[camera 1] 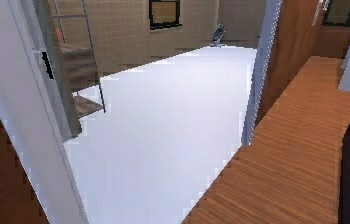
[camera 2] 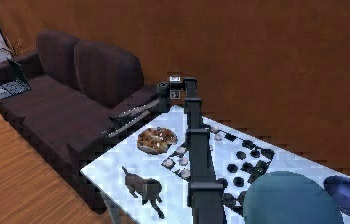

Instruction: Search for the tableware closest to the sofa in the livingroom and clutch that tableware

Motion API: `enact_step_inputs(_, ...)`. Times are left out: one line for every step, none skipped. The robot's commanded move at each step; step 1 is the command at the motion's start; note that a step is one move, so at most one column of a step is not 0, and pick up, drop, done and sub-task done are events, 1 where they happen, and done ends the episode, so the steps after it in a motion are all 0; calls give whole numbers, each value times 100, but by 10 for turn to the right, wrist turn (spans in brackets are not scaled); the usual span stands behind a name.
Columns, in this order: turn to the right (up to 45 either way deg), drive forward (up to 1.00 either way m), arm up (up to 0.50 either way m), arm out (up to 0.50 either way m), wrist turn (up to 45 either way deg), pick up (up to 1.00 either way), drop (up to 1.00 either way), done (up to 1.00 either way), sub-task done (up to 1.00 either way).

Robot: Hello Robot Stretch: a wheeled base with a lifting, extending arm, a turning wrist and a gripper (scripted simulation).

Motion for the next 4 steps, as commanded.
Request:
enact_step_inputs(0, 0, 0, 0, 450, 0, 0, 0, 0)
enact_step_inputs(0, 0, 0, 0, 210, 0, 0, 0, 0)
enact_step_inputs(0, 0, -30, 0, 0, 0, 0, 0, 0)
enact_step_inputs(0, 0, 0, 0, 0, 100, 0, 0, 0)
